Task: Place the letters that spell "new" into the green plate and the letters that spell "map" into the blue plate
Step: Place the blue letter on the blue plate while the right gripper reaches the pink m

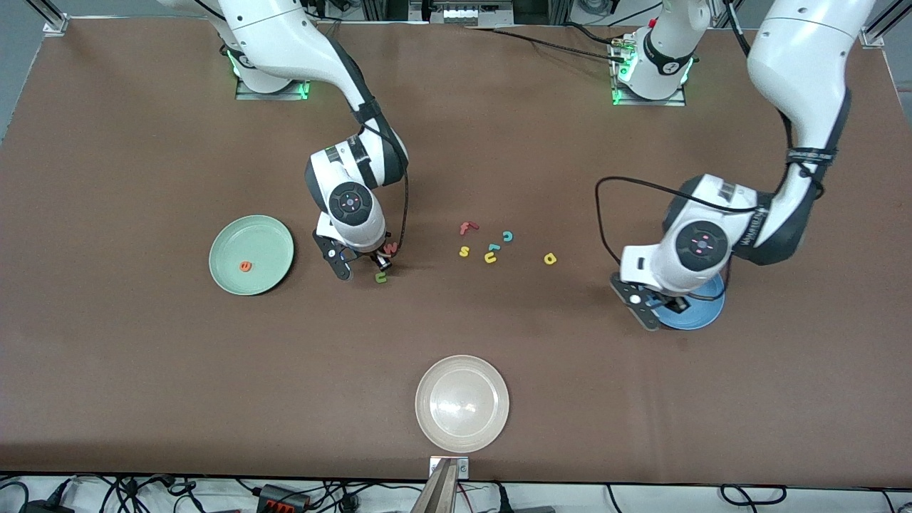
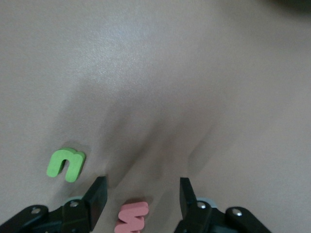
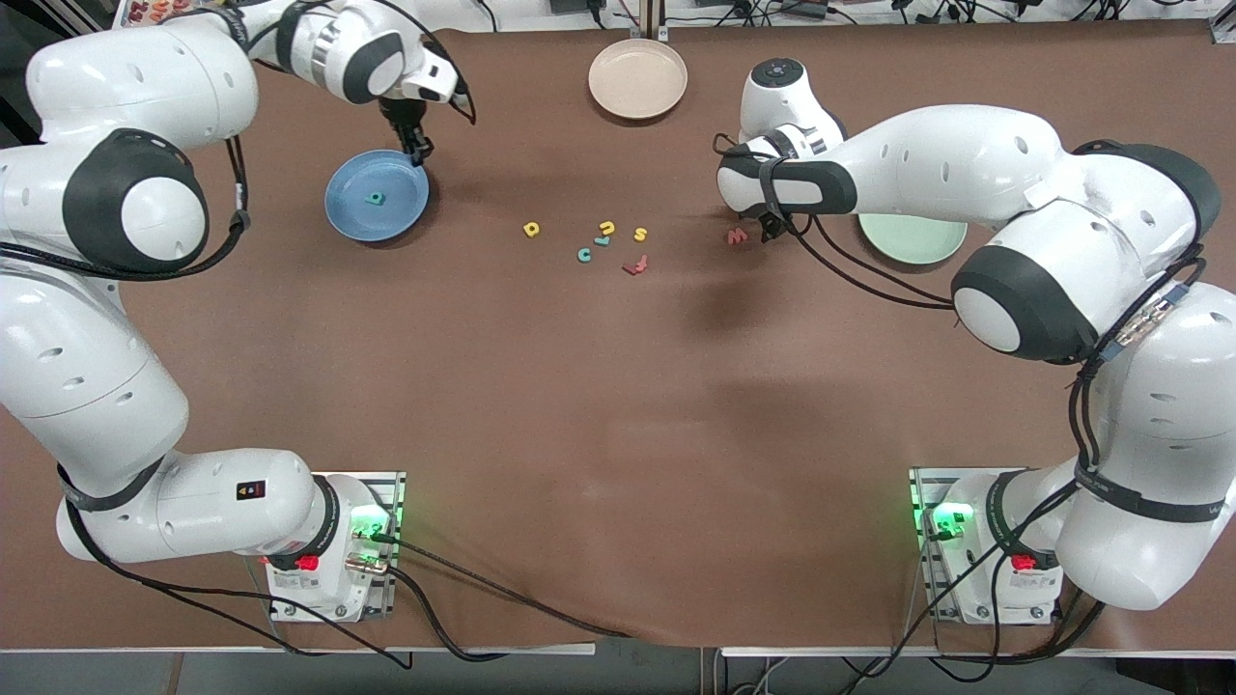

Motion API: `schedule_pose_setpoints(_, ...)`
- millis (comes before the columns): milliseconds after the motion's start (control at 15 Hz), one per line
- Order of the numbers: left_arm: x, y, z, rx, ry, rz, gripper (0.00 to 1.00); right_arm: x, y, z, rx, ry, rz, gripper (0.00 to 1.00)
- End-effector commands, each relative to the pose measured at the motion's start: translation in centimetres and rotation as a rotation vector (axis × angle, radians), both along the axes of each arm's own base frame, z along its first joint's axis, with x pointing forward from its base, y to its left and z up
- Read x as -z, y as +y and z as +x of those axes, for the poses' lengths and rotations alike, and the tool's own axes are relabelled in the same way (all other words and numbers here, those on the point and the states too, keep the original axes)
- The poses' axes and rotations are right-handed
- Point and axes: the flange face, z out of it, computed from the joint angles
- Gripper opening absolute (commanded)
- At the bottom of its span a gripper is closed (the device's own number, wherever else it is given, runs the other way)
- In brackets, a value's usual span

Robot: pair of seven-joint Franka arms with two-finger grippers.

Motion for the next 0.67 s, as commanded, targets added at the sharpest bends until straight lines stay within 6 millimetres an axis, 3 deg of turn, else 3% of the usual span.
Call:
schedule_pose_setpoints(0,1.8,1.7,-1.3,-0.222,0.044,0.055,0.13,0.1,1.3,-0.3,0.036,-0.007,0.016,0.65)
schedule_pose_setpoints(67,2.6,2.4,-1.6,-0.285,0.051,0.063,0.14,0.1,1.6,-0.4,0.051,0.000,0.035,0.65)
schedule_pose_setpoints(267,3.7,2.1,-2.2,-0.416,0.079,0.040,0.21,0.1,2.2,-0.8,0.055,0.004,0.045,0.65)
schedule_pose_setpoints(333,3.7,2.1,-2.2,-0.434,0.083,0.032,0.50,0.1,2.2,-0.8,0.055,0.002,0.046,0.65)
schedule_pose_setpoints(400,3.7,2.2,-2.3,-0.438,0.087,0.032,1.00,0.0,2.2,-0.6,0.055,-0.009,0.052,0.62)
schedule_pose_setpoints(600,2.9,1.8,-2.3,-0.432,0.090,0.039,1.00,0.1,2.5,-0.7,0.052,-0.016,0.059,0.54)
